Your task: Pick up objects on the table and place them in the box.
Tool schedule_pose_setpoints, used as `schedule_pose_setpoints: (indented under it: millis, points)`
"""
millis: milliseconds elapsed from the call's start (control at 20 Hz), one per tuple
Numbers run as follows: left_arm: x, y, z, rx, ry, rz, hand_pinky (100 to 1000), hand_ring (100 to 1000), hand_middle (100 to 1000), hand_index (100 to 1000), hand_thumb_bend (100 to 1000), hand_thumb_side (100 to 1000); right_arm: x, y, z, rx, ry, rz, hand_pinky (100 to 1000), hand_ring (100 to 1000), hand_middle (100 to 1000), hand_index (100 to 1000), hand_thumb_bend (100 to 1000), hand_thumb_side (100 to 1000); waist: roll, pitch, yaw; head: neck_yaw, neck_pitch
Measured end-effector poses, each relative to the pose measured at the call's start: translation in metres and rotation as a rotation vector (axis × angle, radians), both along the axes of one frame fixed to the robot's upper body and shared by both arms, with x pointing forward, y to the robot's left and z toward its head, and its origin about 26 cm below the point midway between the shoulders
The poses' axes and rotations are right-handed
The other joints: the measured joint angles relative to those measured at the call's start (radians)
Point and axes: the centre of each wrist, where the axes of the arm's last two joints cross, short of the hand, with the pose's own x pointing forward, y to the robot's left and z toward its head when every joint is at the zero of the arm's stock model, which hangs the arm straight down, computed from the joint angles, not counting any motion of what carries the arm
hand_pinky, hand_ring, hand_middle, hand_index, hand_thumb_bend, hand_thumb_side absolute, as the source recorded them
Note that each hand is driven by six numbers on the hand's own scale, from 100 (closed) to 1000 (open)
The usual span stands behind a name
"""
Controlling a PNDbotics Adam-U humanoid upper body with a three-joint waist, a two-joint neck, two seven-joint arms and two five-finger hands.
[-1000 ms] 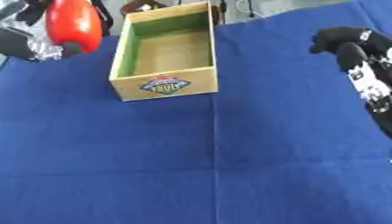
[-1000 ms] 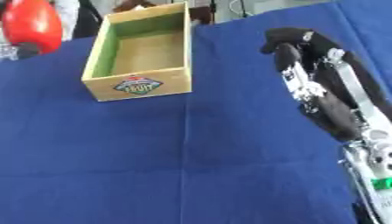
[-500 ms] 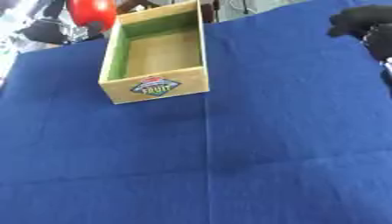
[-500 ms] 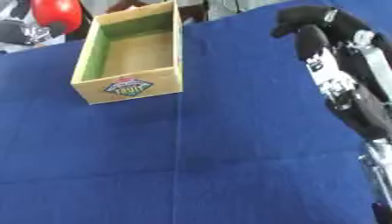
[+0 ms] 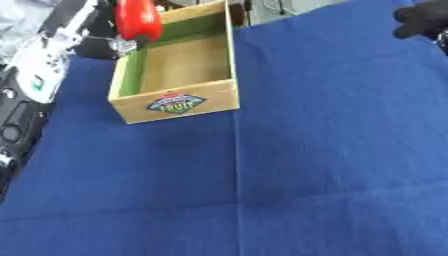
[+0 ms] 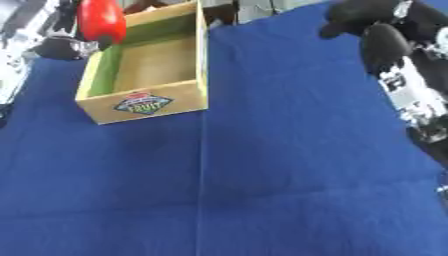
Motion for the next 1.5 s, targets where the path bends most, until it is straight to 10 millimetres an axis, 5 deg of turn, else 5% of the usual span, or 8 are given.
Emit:
schedule_pose_setpoints:
  millis: [350,400,450,700,900,1000,1300,1500]
  points:
    - [0.008,-0.002,-0.015,0.088,0.006,0.052,138,382,442,766,557,634,0.000,0.001,0.001,0.001,0.002,0.008,942,873,658,806,100,768,0.000,0.007,-0.004,0.001,-0.007]
    - [0.008,-0.002,-0.015,0.096,0.003,0.053,310,511,591,983,657,667,0.000,0.001,0.001,0.001,0.002,0.008,943,873,658,805,100,761,0.000,0.007,-0.004,0.001,-0.007]
    - [0.008,-0.002,-0.015,0.104,-0.004,0.052,337,534,622,1000,708,678,0.000,0.001,0.001,0.002,0.004,0.009,944,873,658,805,100,764,0.000,0.007,-0.001,0.000,-0.007]
    - [0.008,-0.004,-0.012,0.120,-0.039,0.059,468,627,748,1000,884,725,0.000,0.002,0.000,-0.001,0.011,0.011,945,873,657,805,100,761,0.000,0.007,0.003,-0.003,-0.007]
    - [0.008,-0.009,-0.009,0.105,-0.076,0.042,428,589,681,1000,878,746,0.000,0.001,-0.002,-0.004,0.021,0.008,946,873,657,805,100,755,-0.004,0.006,0.018,-0.008,-0.007]
    - [0.007,-0.015,-0.006,0.063,-0.109,0.009,401,562,638,913,877,812,0.000,0.000,-0.005,-0.001,0.034,0.000,946,874,657,805,100,754,-0.011,0.002,0.038,-0.017,-0.005]
    - [-0.020,-0.034,0.003,-0.208,-0.208,-0.158,363,510,562,850,635,899,0.002,-0.008,-0.013,0.039,0.067,-0.046,945,875,662,808,100,753,-0.041,-0.030,0.112,-0.072,0.023]
    - [-0.057,-0.048,0.014,-0.368,-0.229,-0.280,364,507,558,857,609,923,0.003,-0.015,-0.016,0.077,0.074,-0.090,946,877,664,809,100,754,-0.067,-0.054,0.158,-0.102,0.044]
